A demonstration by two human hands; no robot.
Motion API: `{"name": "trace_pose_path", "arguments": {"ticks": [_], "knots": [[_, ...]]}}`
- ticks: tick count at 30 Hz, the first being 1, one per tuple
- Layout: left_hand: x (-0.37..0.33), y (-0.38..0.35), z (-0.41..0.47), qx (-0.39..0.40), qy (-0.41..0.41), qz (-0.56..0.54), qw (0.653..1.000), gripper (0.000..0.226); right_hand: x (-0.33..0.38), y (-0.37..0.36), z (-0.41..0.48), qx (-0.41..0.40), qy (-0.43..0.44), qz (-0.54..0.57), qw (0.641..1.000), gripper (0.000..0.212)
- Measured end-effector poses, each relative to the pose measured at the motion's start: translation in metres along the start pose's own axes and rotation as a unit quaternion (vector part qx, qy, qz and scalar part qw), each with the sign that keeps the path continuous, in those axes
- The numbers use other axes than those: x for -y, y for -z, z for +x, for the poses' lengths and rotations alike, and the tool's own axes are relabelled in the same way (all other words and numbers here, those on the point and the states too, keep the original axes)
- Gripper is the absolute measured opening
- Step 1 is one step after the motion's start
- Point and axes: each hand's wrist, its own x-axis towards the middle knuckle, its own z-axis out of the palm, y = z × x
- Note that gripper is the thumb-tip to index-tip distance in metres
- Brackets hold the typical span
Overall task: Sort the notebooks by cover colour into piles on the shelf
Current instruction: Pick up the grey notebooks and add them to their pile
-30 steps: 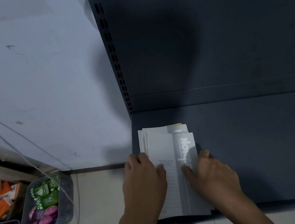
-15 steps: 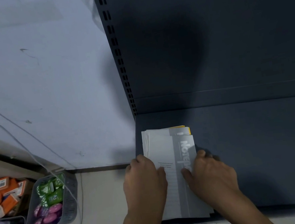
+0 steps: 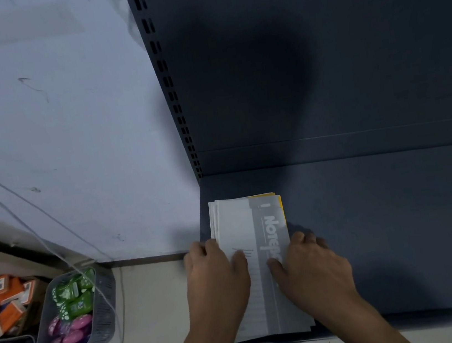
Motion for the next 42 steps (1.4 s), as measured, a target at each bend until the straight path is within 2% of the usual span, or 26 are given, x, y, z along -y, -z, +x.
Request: {"name": "trace_pose_path", "arguments": {"ticks": [7,12,15,19,24,26,28,30,34,38,42], "knots": [[-0.002,0.003,0.004,0.003,0.058,-0.011,0.998,0.044,0.001,-0.002,0.001,-0.004,0.008,0.001,1.000,0.050],[-0.006,0.007,0.000,-0.011,0.053,-0.025,0.998,0.043,0.001,-0.004,0.001,-0.002,0.010,0.005,1.000,0.050],[-0.007,0.006,0.000,-0.011,0.039,-0.087,0.995,0.040,0.001,-0.004,0.001,-0.003,0.010,0.004,1.000,0.050],[0.001,0.003,0.007,0.041,0.014,-0.156,0.987,0.032,-0.001,-0.004,0.003,0.003,0.010,0.008,1.000,0.051],[0.010,0.008,0.019,0.048,0.020,-0.254,0.966,0.014,-0.009,0.005,0.013,0.021,-0.045,0.125,0.991,0.074],[0.005,0.010,0.020,0.048,0.021,-0.293,0.955,0.017,-0.011,0.011,0.017,0.030,-0.063,0.231,0.970,0.071],[-0.005,0.011,0.021,0.046,0.005,-0.304,0.952,0.022,-0.014,0.018,0.017,0.031,-0.077,0.366,0.927,0.054],[-0.017,0.012,0.021,0.063,-0.014,-0.292,0.954,0.022,-0.017,0.026,0.012,0.023,-0.091,0.448,0.889,0.040],[-0.048,0.015,0.020,0.117,-0.073,-0.222,0.965,0.024,-0.033,0.037,-0.001,-0.014,-0.113,0.508,0.854,0.025],[-0.079,0.015,0.018,0.136,-0.159,-0.187,0.960,0.028,-0.053,0.058,-0.021,-0.039,-0.129,0.637,0.759,0.026],[-0.114,0.007,0.003,0.172,-0.245,-0.154,0.942,0.050,-0.084,0.077,-0.048,-0.077,-0.122,0.682,0.717,0.030]]}}
